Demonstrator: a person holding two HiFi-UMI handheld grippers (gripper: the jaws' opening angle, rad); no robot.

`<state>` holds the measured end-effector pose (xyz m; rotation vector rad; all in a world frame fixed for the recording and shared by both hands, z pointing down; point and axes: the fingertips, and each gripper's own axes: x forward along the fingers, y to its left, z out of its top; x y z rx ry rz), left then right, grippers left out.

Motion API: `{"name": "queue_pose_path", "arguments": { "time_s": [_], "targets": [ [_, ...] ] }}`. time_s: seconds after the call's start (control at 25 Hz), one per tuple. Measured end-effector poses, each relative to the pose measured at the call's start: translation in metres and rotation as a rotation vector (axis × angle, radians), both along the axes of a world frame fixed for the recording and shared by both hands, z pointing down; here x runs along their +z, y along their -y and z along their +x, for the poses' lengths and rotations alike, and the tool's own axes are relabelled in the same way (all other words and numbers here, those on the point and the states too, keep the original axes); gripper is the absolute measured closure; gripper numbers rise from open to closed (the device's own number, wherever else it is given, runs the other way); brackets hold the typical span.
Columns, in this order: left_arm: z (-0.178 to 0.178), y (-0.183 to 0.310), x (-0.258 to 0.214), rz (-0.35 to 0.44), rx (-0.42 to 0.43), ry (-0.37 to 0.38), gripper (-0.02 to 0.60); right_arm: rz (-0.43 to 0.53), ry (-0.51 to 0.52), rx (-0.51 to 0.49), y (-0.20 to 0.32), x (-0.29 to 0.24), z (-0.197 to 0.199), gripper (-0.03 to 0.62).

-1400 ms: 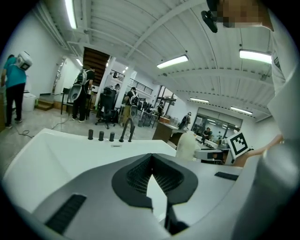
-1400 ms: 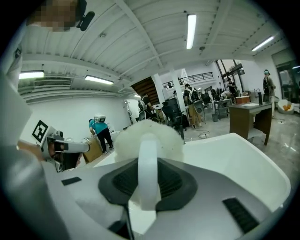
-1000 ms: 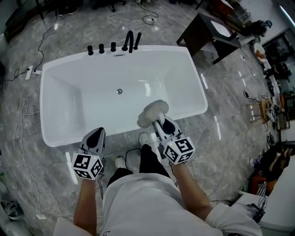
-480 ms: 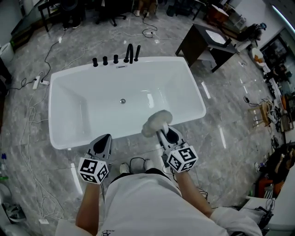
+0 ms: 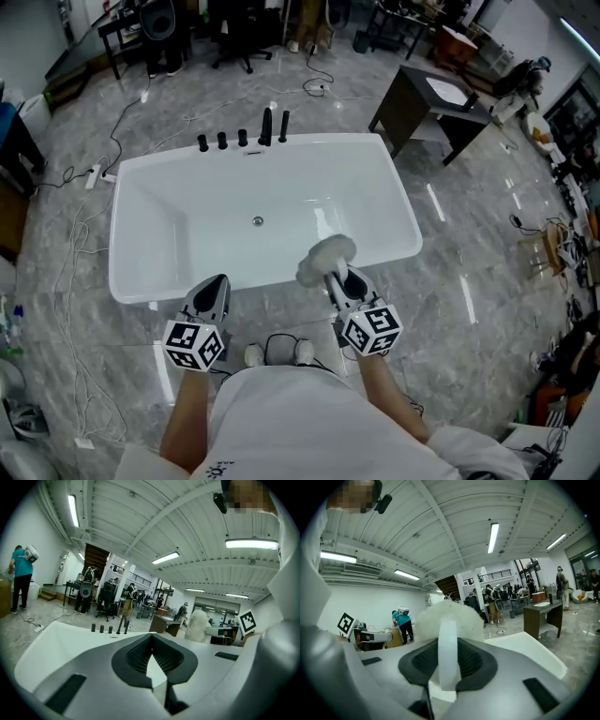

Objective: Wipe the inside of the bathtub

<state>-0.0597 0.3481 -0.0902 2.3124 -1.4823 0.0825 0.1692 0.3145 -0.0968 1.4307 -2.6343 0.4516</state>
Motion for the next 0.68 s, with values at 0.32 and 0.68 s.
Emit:
{"name": "queue_pose_path", "arguments": {
  "time_s": [0.32, 0.68],
  "targets": [
    [0.033, -0.007, 0.002, -0.005, 0.008, 0.052, 0.571, 0.001, 0.004, 0.012, -0.002, 0.004, 0.035, 0.496],
    [0.037, -0.009, 0.0, -0.014, 0.014, 0.071, 0.571, -0.001, 0.002, 0.009, 0.004, 0.003, 0.043, 0.496]
  ]
}}
